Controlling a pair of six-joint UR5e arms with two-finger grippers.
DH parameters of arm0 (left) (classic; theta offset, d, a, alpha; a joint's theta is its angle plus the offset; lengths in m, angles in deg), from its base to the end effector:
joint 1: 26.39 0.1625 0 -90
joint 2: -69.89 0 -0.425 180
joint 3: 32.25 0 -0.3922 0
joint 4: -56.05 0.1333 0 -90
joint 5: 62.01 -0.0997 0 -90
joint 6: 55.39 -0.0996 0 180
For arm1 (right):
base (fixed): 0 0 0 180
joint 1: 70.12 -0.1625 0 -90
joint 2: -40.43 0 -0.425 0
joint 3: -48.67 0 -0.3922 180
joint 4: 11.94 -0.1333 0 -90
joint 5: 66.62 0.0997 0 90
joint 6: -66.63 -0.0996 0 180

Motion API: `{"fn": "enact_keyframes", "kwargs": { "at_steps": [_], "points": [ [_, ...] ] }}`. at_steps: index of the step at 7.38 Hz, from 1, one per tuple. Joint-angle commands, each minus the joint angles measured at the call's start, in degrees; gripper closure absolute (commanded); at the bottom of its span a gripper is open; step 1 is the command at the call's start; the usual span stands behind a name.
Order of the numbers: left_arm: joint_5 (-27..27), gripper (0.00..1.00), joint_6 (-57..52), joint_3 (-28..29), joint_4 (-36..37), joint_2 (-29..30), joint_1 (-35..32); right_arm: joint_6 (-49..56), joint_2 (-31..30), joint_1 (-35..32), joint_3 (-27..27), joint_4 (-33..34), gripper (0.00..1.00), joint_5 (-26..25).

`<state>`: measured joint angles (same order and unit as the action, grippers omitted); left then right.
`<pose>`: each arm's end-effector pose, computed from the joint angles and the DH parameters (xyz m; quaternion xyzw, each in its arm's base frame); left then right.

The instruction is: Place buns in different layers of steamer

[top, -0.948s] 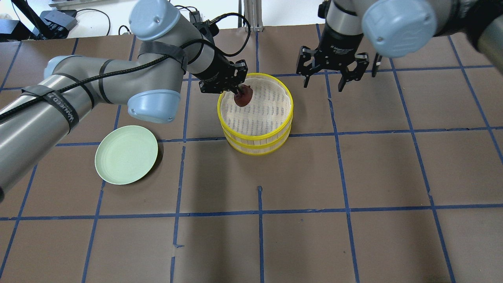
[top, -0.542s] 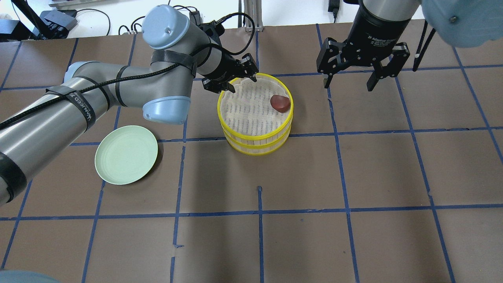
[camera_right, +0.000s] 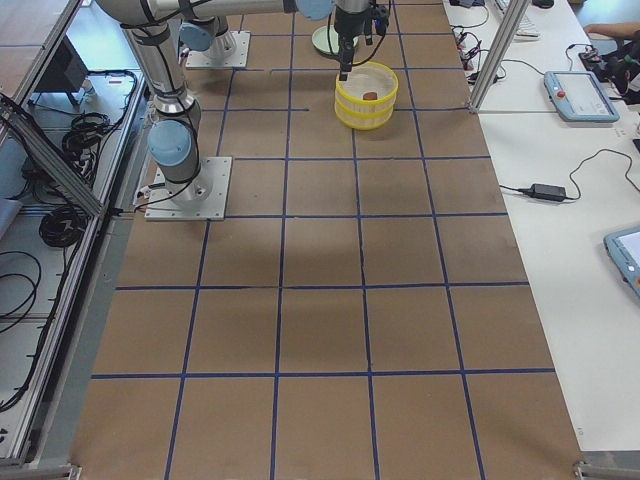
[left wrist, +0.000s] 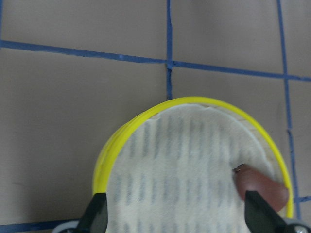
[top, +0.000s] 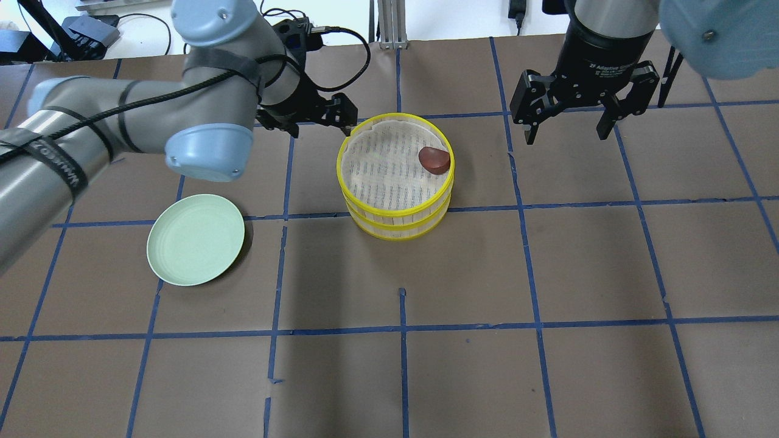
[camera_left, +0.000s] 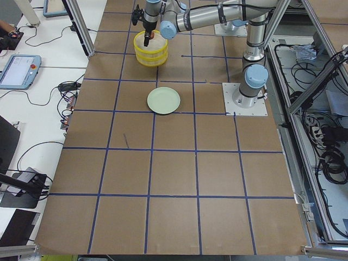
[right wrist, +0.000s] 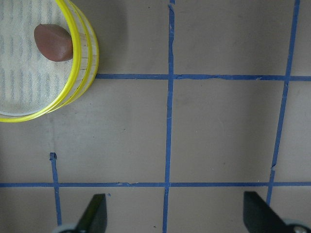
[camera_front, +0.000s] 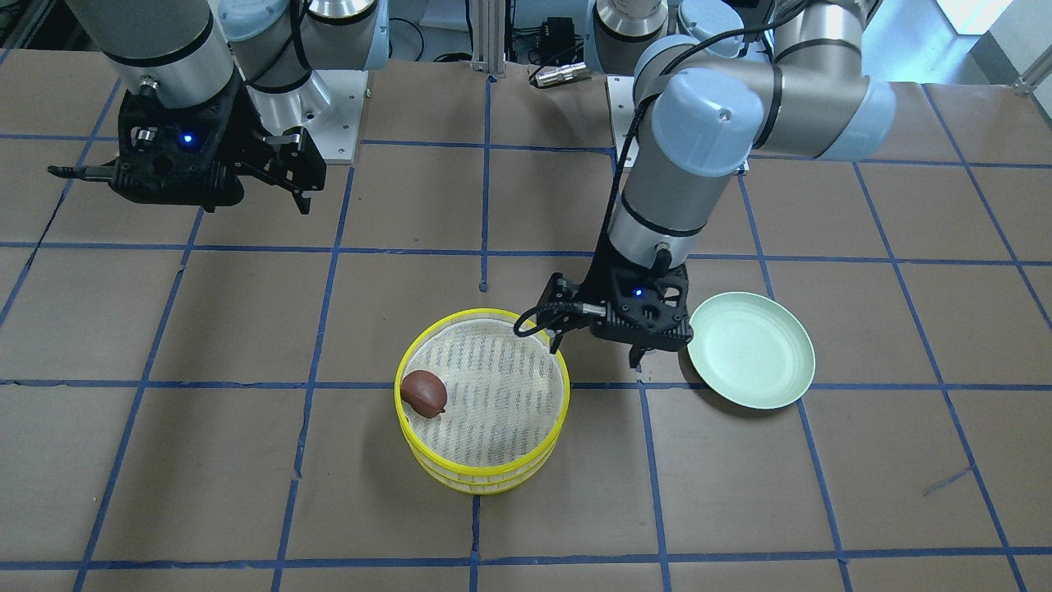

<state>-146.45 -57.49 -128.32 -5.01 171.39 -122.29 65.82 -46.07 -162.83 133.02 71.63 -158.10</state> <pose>-0.2014 -0.5582 0.3830 -0.0741 -0.9912 0.0973 0.0515 0.1547 -0.5031 0.4947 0.0170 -0.9991 -0.0369 0.0140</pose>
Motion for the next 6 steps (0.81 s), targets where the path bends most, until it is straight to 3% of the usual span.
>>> {"fn": "enact_keyframes", "kwargs": {
  "at_steps": [1,2,6],
  "points": [
    [-2.39,0.0,-6.69,0.27,-17.0,-8.48,7.54,1.69,0.02,0.42,0.03,0.19,0.0,0.24],
    [-2.39,0.0,-6.69,0.27,-20.64,-11.12,9.23,1.95,0.02,0.42,0.03,2.97,0.0,0.42],
    [-4.85,0.0,-6.25,-0.43,-21.21,-12.03,9.16,5.02,-0.24,1.39,-0.06,3.09,0.0,-0.1]
  ]
}}
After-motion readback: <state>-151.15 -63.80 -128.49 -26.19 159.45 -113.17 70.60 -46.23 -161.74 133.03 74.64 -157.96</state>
